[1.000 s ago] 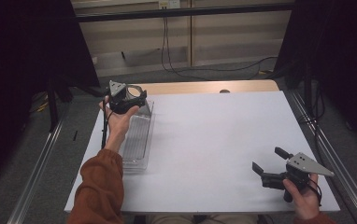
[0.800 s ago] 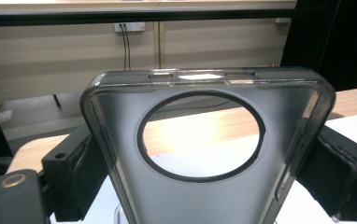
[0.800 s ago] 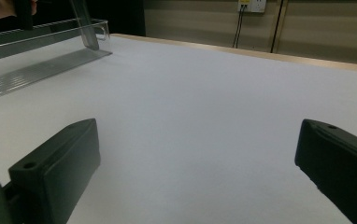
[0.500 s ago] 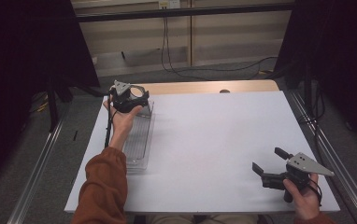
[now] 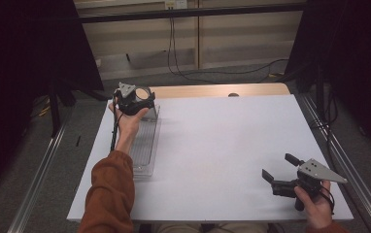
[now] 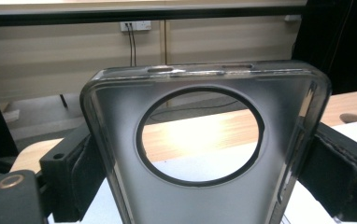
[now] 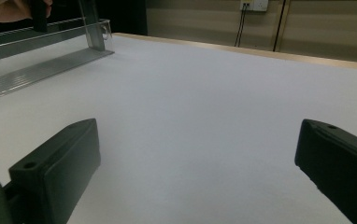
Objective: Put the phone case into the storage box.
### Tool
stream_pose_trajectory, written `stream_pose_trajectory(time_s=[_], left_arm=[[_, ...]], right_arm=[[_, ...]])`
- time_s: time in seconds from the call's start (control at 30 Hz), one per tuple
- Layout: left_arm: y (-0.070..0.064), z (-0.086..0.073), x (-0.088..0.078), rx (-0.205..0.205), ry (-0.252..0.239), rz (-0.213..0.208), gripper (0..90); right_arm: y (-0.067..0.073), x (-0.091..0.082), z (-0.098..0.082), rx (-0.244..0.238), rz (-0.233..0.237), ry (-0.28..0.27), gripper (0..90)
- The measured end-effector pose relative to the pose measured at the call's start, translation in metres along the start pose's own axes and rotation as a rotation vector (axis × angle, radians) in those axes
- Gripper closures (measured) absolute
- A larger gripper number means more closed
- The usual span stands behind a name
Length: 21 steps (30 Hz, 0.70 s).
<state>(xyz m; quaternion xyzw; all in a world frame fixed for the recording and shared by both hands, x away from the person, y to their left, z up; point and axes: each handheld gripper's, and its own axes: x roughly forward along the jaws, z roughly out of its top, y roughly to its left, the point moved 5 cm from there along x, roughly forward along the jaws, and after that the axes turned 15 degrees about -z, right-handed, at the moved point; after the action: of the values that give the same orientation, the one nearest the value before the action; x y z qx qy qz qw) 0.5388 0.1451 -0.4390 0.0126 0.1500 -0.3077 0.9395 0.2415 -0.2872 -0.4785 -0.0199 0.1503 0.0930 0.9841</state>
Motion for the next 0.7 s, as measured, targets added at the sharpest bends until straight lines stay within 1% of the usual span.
stream_pose_trajectory(time_s=[0.03, 0.07, 0.1, 0.13, 0.2, 0.27, 0.3, 0.33, 0.37, 0.4, 0.43, 0.5, 0.53, 0.57, 0.6, 0.7], left_arm=[[-0.001, 0.001, 0.001, -0.006, -0.001, 0.004, 10.0], [-0.001, 0.001, 0.003, -0.007, 0.008, 0.010, 10.0], [-0.001, 0.001, 0.005, 0.001, 0.010, 0.000, 10.1], [-0.002, 0.001, 0.006, 0.003, 0.011, 0.018, 10.0], [-0.003, 0.002, 0.008, 0.005, 0.010, 0.017, 9.9], [-0.003, 0.002, 0.009, 0.011, 0.023, 0.039, 9.8], [-0.003, 0.002, 0.010, 0.002, 0.015, 0.033, 9.8], [-0.003, 0.002, 0.011, 0.001, 0.015, 0.029, 10.0], [-0.002, 0.002, 0.011, 0.004, 0.021, 0.035, 10.0], [-0.002, 0.002, 0.013, -0.006, 0.006, 0.030, 10.0], [-0.001, 0.002, 0.013, -0.001, 0.008, 0.027, 10.0], [0.000, 0.002, 0.014, -0.012, 0.006, 0.021, 10.0], [0.001, 0.002, 0.015, -0.007, 0.011, 0.018, 9.9], [0.001, 0.001, 0.016, -0.012, 0.009, 0.024, 9.8], [0.002, 0.001, 0.016, -0.008, 0.013, 0.020, 9.7], [0.001, 0.001, 0.019, -0.014, 0.006, 0.015, 9.2]], right_arm=[[0.000, 0.000, 0.000, -0.004, 0.001, 0.002, 0.0], [0.000, 0.000, 0.000, -0.004, 0.000, 0.001, 0.0], [0.000, 0.000, 0.000, -0.004, 0.001, 0.001, 0.0], [0.000, 0.000, 0.000, -0.003, 0.000, 0.001, 0.0], [0.000, 0.000, 0.000, -0.003, 0.000, 0.002, 0.0], [0.000, 0.000, 0.000, -0.004, 0.004, 0.001, 0.0], [0.000, 0.000, 0.000, -0.004, 0.004, -0.001, 0.0], [0.000, -0.001, 0.000, -0.002, 0.004, 0.001, 0.0], [0.000, 0.000, 0.000, -0.002, 0.003, 0.001, 0.0], [0.000, -0.001, 0.000, 0.000, 0.002, 0.001, 0.0], [0.000, -0.001, 0.000, 0.000, 0.004, 0.001, 0.0], [0.000, -0.001, 0.000, -0.001, 0.007, 0.001, 0.0], [0.000, -0.001, 0.000, -0.001, 0.008, 0.001, 0.0], [0.000, -0.001, 0.000, 0.002, 0.008, 0.003, 0.0], [0.000, -0.001, 0.000, 0.001, 0.008, 0.002, 0.0], [0.000, -0.001, 0.000, 0.000, 0.009, 0.001, 0.0]])
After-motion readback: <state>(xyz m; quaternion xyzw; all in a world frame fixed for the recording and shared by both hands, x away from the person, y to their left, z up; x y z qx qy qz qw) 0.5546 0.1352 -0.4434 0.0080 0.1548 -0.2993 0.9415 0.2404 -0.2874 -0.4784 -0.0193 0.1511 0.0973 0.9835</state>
